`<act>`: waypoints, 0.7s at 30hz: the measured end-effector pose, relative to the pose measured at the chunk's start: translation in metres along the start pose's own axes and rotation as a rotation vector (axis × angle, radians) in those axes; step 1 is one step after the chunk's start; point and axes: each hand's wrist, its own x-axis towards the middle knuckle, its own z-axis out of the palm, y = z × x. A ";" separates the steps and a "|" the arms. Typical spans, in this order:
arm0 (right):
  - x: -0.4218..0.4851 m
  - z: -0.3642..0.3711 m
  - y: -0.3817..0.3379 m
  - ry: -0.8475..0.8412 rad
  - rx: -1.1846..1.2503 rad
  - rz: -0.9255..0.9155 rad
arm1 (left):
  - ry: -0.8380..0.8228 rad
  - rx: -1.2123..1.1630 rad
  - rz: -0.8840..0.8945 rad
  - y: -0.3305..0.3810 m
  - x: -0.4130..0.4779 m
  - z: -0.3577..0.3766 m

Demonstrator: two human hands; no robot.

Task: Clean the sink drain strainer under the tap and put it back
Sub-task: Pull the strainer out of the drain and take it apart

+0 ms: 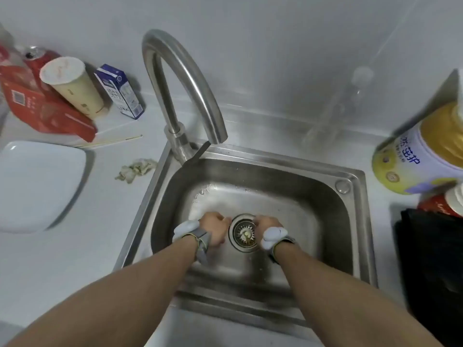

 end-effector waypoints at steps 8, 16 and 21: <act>0.019 0.029 -0.005 -0.149 -0.088 -0.013 | 0.014 0.172 -0.014 -0.022 0.016 0.004; 0.036 0.045 -0.011 -0.092 -0.151 0.016 | -0.018 0.193 -0.021 -0.041 0.028 0.001; 0.032 0.051 -0.014 -0.042 -0.148 0.016 | -0.012 0.159 -0.041 -0.042 0.026 0.000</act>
